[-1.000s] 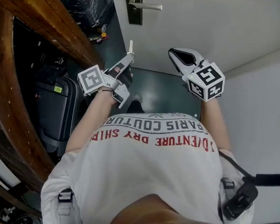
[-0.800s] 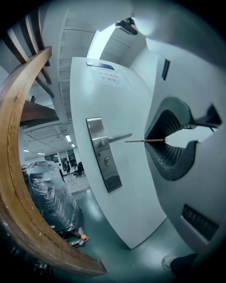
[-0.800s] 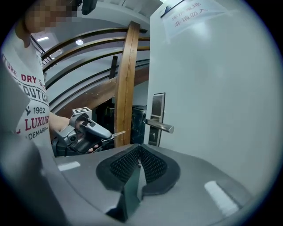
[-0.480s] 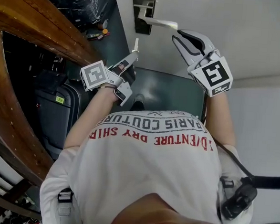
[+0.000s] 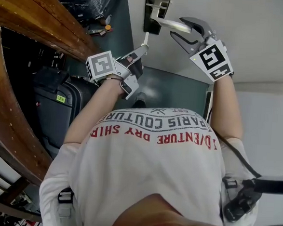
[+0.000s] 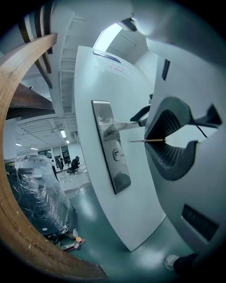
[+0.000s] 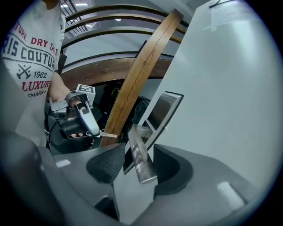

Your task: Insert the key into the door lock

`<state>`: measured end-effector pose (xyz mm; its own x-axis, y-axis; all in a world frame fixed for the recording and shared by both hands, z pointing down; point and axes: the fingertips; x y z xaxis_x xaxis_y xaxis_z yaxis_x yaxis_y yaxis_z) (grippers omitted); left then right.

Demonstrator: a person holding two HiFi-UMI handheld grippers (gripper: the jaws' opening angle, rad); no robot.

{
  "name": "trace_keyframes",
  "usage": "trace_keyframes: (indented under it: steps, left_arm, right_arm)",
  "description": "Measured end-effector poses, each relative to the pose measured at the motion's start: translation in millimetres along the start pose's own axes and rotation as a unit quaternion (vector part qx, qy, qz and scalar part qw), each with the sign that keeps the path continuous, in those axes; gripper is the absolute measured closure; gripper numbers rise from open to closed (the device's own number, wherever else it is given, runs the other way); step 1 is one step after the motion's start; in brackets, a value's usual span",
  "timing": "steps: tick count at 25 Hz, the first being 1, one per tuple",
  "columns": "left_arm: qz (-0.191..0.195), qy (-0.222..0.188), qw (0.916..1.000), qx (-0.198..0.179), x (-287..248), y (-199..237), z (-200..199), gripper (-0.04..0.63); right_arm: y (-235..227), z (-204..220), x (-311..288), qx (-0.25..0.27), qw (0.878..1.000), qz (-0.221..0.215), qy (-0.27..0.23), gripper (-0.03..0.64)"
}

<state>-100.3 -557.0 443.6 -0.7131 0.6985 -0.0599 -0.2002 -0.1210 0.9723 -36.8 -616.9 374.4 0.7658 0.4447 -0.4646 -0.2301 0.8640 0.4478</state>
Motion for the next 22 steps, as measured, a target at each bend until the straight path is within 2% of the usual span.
trace_keyframes:
  steps: [2, 9, 16, 22]
  left_arm:
    - [-0.003, 0.005, 1.0, -0.003, -4, 7, -4, 0.572]
    - [-0.014, 0.015, 0.9998, 0.007, -30, 25, -16, 0.572]
    - [0.001, 0.013, 0.9992, 0.038, -49, 27, -27, 0.572]
    - [0.003, 0.002, 0.999, 0.043, -54, 29, -33, 0.572]
  right_arm:
    - [-1, 1, 0, 0.005, 1.0, 0.001, 0.004, 0.465]
    - [-2, 3, -1, 0.002, 1.0, -0.017, 0.003, 0.471]
    - [-1, 1, 0, -0.006, 1.0, -0.011, -0.006, 0.471]
    - [-2, 1, 0, -0.005, 1.0, -0.015, -0.009, 0.471]
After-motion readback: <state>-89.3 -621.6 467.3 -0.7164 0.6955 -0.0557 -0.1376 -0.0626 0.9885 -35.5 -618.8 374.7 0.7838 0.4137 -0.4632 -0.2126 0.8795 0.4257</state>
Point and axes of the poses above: the fingertips, and each gripper's own axes: x backward along the fingers, y to its left, z out of its underside, and after that the axes turned 3 degrees about -z, right-handed
